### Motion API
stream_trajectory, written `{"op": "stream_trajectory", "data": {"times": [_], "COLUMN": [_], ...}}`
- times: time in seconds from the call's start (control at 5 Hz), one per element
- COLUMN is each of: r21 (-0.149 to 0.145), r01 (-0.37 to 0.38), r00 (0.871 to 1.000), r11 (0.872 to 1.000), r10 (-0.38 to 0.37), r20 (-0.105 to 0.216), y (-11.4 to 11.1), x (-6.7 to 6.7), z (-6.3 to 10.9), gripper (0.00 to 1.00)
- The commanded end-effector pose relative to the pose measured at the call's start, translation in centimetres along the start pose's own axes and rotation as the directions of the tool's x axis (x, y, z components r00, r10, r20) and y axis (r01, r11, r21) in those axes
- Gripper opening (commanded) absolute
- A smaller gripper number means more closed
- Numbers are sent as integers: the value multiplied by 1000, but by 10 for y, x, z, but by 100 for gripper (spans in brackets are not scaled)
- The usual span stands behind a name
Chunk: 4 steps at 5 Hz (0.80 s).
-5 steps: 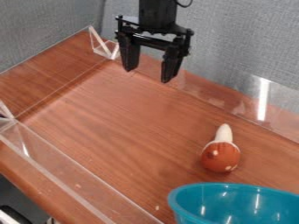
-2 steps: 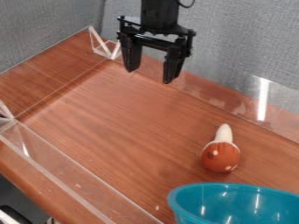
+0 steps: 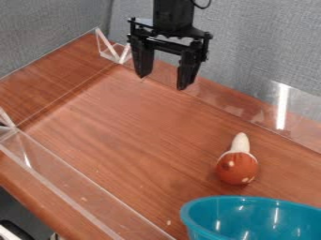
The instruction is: Put the mushroom in the blue bowl
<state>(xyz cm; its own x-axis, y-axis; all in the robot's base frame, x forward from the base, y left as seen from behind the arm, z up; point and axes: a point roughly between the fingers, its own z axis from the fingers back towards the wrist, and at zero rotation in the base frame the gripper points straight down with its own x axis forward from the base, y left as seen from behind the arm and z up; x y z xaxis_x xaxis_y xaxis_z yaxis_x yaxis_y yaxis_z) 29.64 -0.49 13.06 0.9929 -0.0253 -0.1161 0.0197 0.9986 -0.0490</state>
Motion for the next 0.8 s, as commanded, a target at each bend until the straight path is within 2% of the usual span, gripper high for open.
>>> {"op": "stream_trajectory", "data": {"times": [0.0, 0.4, 0.6], "r21": [-6, -6, -1], "r01": [-4, -13, -13], "r00": [995, 996, 997], "r11": [1000, 1000, 1000], "r10": [4, 14, 13], "r20": [102, 91, 73], "y": [1, 5, 7], "x": [0, -2, -3], "z": [27, 25, 22], "gripper": [100, 100, 100]}}
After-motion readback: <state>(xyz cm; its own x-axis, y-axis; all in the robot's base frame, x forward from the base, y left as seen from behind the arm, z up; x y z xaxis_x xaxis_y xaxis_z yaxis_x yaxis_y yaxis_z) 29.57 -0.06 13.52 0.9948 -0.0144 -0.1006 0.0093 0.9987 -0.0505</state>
